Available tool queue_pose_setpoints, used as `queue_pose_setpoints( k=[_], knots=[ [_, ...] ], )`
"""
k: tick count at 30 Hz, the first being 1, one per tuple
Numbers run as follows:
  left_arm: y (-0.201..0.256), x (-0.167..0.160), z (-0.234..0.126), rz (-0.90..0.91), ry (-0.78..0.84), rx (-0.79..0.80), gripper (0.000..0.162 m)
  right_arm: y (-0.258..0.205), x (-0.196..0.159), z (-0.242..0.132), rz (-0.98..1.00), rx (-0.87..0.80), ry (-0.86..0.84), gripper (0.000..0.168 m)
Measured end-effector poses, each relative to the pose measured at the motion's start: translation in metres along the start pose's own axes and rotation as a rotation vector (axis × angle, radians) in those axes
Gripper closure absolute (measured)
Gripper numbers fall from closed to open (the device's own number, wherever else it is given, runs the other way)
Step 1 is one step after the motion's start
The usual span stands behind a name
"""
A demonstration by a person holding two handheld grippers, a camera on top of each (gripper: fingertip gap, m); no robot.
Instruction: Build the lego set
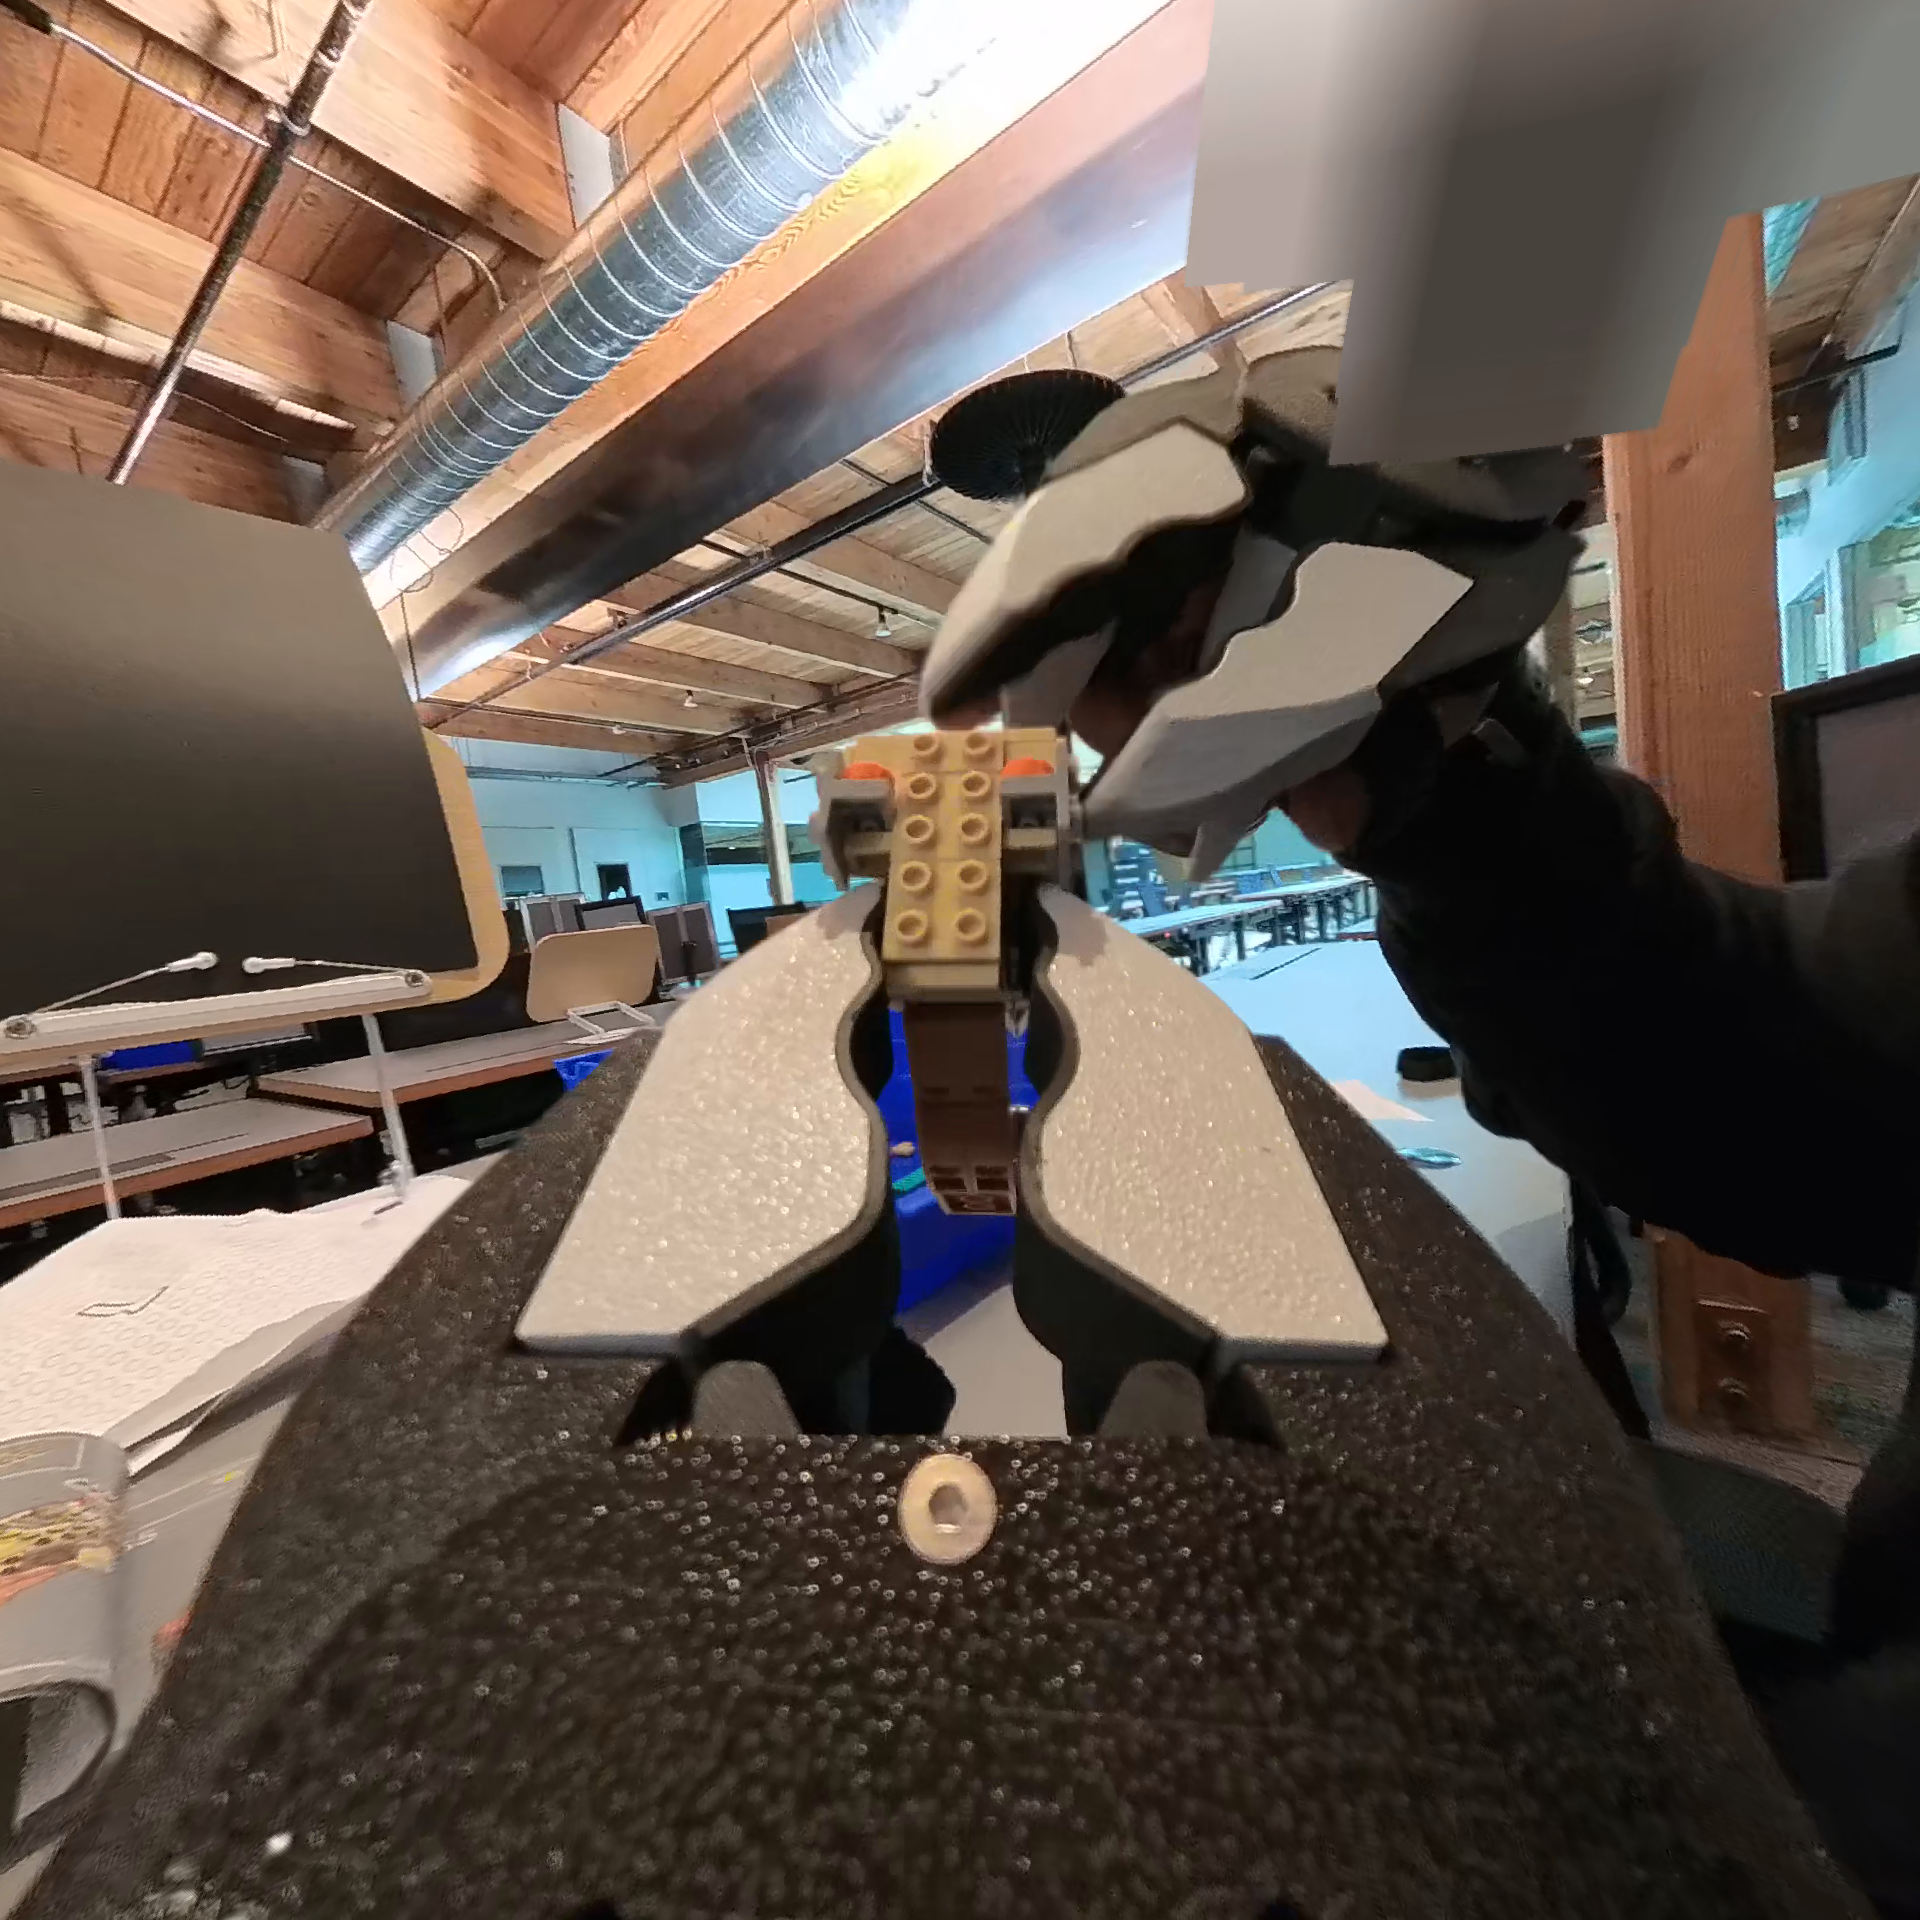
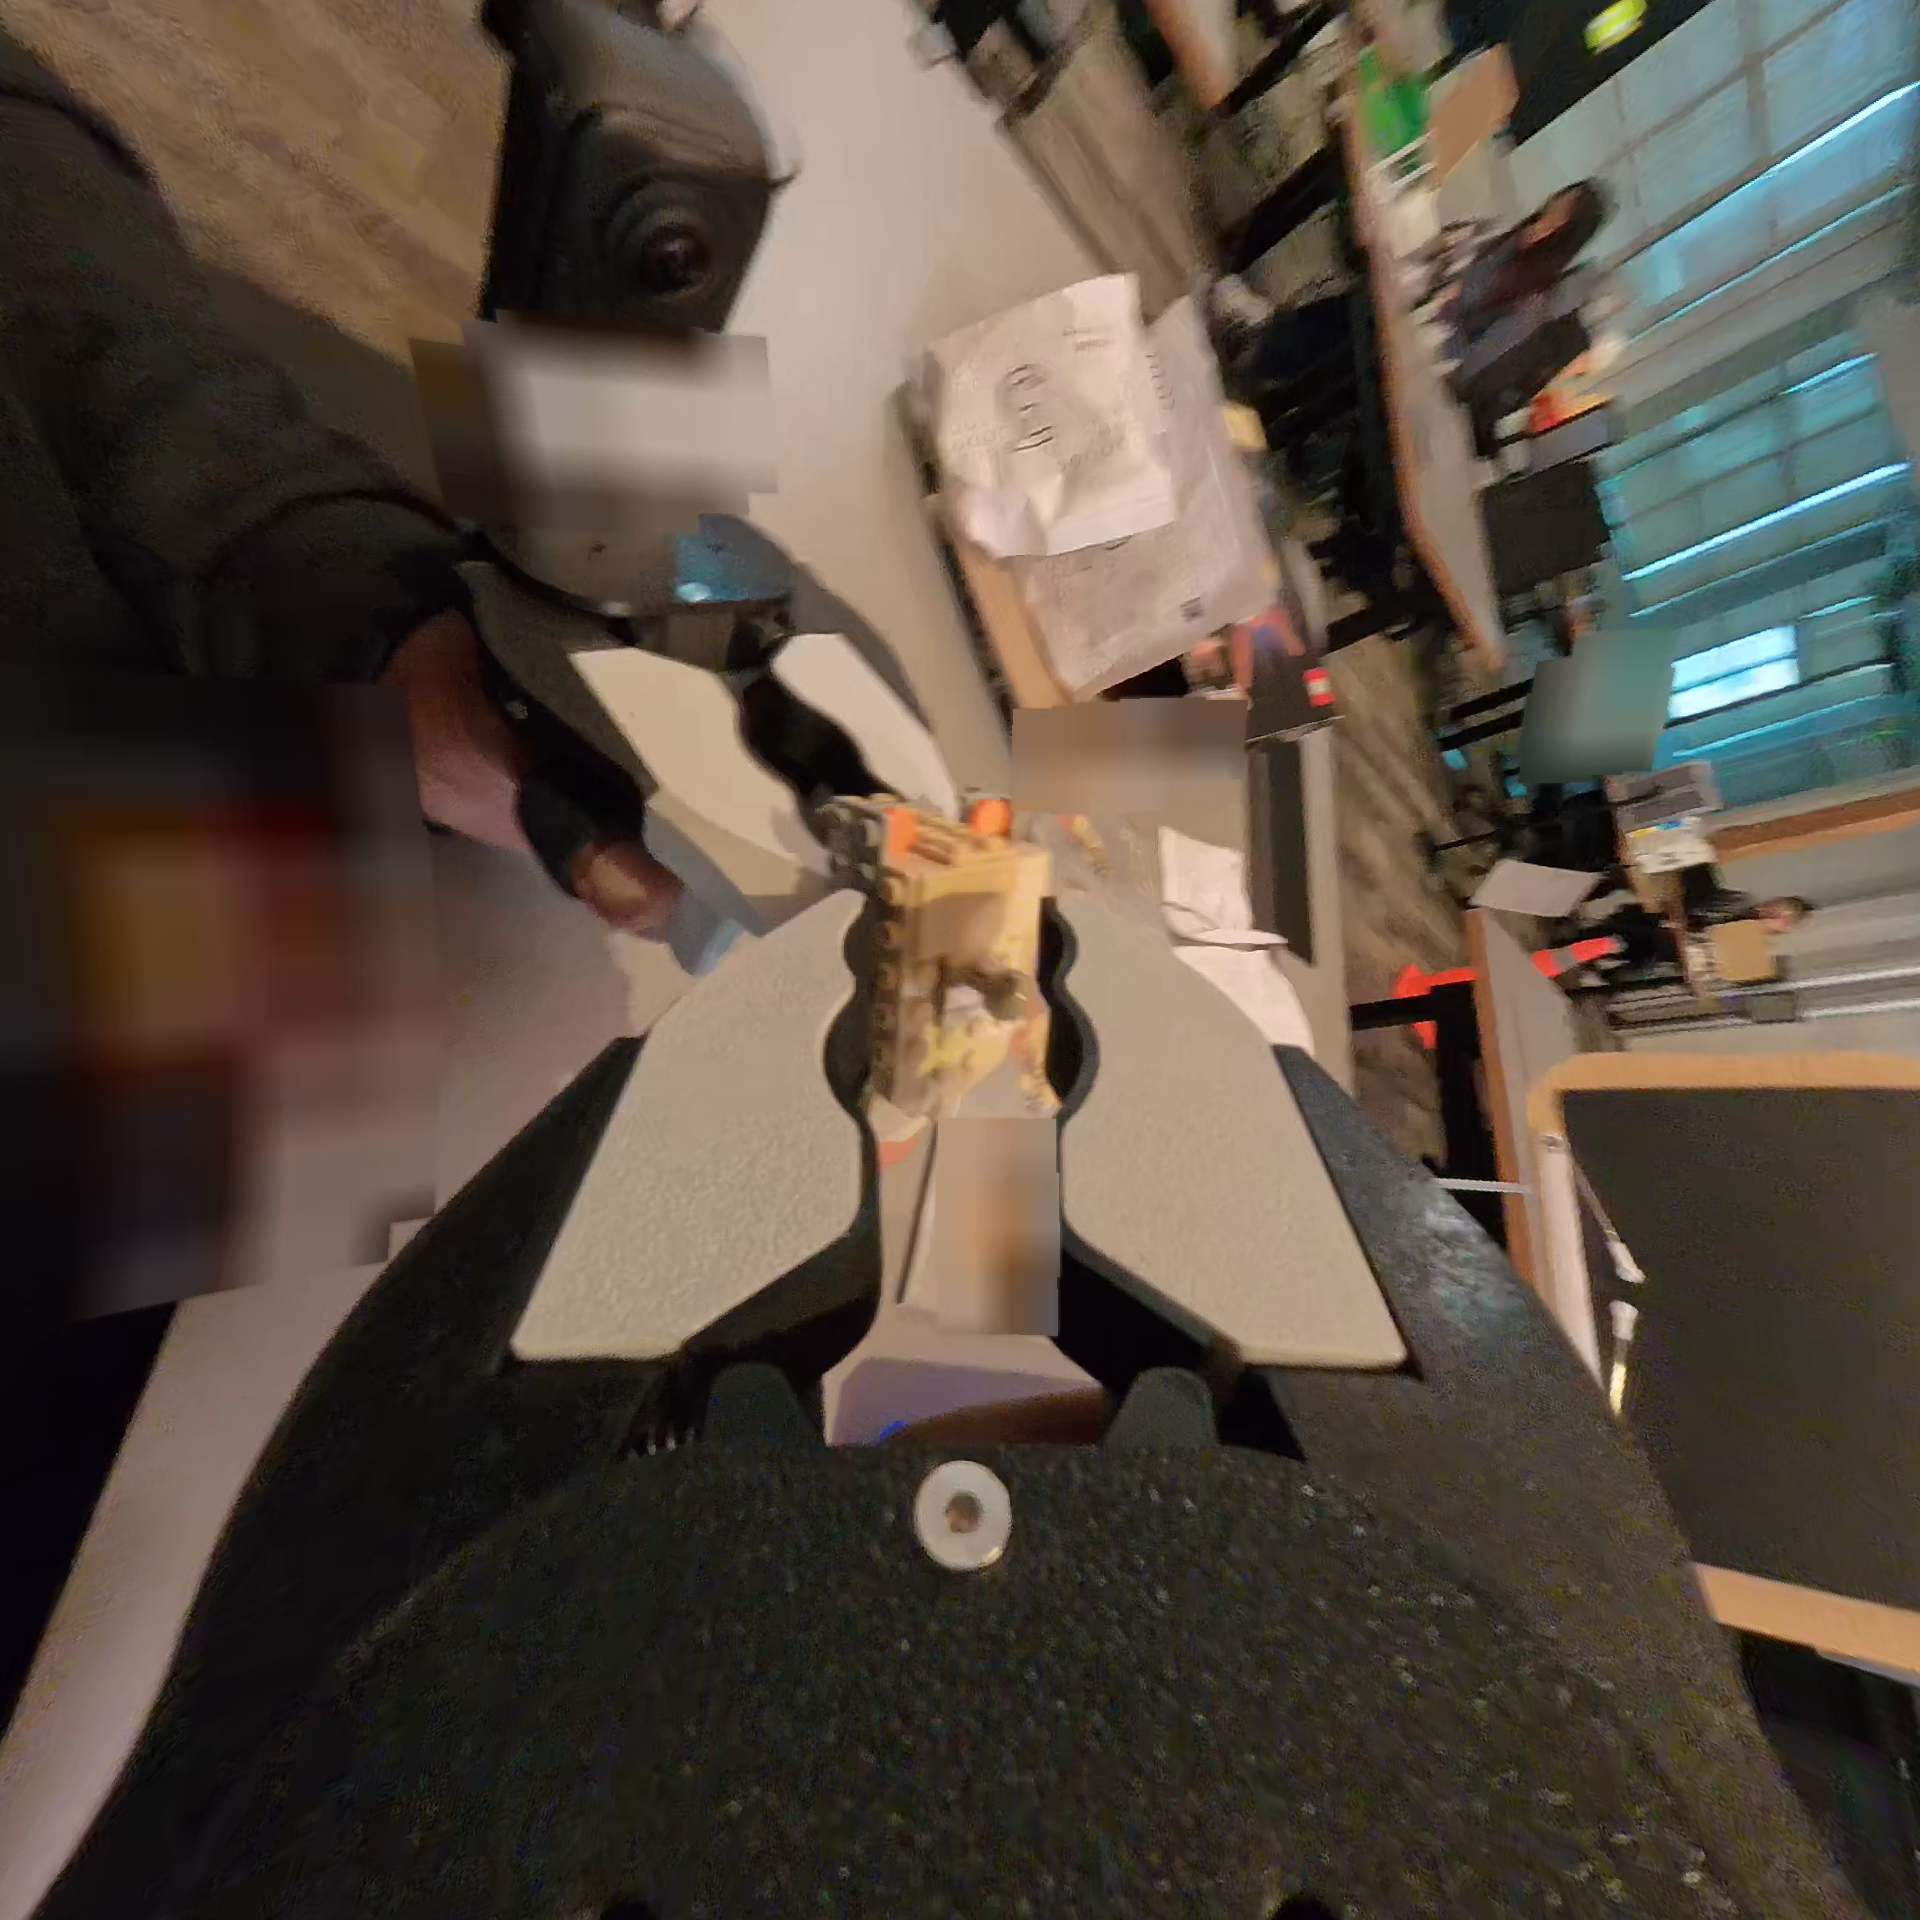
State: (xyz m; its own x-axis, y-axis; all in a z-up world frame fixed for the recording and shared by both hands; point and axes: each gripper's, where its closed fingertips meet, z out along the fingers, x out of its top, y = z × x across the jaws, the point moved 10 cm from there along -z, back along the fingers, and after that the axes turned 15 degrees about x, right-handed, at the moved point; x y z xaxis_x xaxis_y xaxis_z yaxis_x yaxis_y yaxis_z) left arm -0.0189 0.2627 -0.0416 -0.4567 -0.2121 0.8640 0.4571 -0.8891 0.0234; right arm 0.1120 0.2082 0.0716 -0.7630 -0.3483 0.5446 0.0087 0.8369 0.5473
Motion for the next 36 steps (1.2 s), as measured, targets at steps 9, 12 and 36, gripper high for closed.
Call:
queue_pose_setpoints(
  k=[9,12,36],
  knots=[
    [-0.027,-0.001,-0.006,-0.11,-0.053,0.06,0.141,0.011,-0.074,-0.017,0.31,-0.149,0.533,0.142],
    [-0.039,0.0,-0.012,-0.162,-0.083,0.055,0.141,0.012,-0.102,-0.001,0.44,-0.135,0.643,0.146],
    [-0.078,0.012,-0.03,-0.356,0.021,0.056,0.141,-0.01,-0.14,0.077,0.8,0.024,0.701,0.168]
  ],
)
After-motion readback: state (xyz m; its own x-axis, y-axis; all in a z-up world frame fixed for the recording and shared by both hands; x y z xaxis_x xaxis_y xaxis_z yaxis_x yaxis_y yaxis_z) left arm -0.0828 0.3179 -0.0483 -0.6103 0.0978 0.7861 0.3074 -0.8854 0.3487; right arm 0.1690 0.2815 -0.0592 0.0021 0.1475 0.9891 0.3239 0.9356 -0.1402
